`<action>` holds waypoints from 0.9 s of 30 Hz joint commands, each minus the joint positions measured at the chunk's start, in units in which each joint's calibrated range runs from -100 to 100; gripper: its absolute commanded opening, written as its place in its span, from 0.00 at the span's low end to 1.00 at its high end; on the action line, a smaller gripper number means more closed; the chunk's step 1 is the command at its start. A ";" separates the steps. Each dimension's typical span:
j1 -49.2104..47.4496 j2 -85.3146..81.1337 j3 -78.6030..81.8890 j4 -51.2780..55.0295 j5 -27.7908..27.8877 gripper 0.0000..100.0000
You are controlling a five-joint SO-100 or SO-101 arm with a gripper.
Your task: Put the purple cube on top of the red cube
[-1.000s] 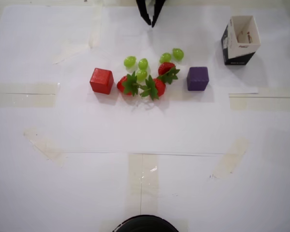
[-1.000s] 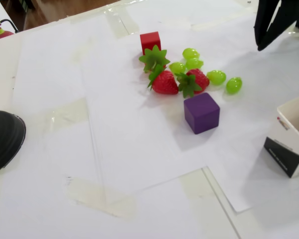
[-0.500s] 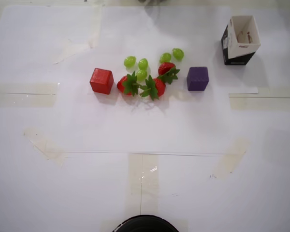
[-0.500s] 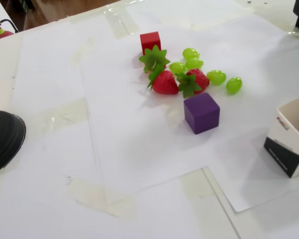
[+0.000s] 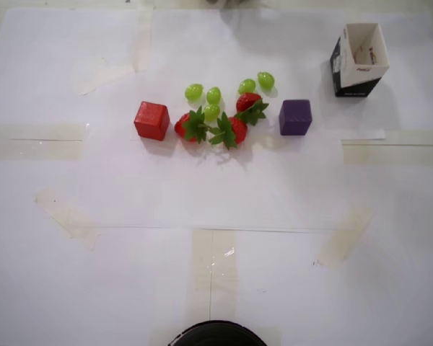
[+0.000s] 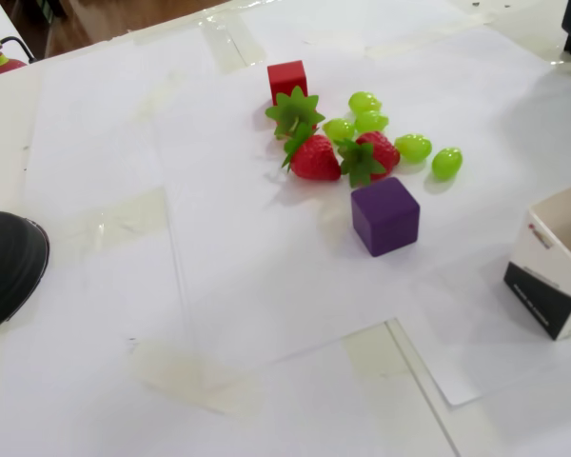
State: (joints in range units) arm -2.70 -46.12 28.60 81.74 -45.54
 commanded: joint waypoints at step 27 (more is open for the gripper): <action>-19.80 65.55 -56.96 7.89 -5.67 0.00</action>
State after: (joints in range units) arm -22.32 15.95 -21.72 89.01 -51.21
